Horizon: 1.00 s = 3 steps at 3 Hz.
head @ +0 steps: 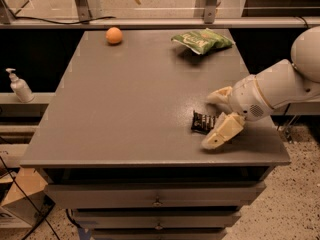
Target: Move rxbar chocolate near orange
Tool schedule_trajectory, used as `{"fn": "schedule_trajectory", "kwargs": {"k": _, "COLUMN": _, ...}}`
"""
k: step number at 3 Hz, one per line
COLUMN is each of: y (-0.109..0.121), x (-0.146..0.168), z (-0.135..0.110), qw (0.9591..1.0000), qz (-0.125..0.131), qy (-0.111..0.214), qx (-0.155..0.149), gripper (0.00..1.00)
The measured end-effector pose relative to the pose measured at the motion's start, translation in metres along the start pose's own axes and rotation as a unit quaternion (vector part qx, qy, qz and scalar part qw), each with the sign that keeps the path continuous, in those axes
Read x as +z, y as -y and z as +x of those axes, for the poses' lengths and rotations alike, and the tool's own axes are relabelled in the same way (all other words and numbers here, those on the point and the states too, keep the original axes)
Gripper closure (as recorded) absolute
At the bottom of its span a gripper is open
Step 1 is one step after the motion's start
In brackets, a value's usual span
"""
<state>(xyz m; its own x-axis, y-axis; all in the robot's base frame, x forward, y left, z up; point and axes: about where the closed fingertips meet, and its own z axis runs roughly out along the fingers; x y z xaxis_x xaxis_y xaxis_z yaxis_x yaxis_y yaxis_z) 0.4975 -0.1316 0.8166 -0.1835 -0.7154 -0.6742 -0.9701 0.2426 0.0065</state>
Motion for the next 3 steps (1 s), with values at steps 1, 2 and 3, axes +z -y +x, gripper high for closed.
{"fn": "schedule_trajectory", "kwargs": {"k": 1, "y": 0.0009, "x": 0.0042, "z": 0.0006, "qw": 1.0, "qz": -0.004, "qy": -0.004, "qx": 0.005, "gripper": 0.41}}
{"fn": "schedule_trajectory", "kwargs": {"k": 2, "y": 0.0008, "x": 0.0038, "z": -0.0007, "qw": 1.0, "qz": -0.006, "qy": -0.006, "qx": 0.005, "gripper": 0.65}}
{"fn": "schedule_trajectory", "kwargs": {"k": 3, "y": 0.0008, "x": 0.0006, "z": -0.0038, "qw": 0.9999, "qz": -0.006, "qy": -0.006, "qx": 0.005, "gripper": 0.88}}
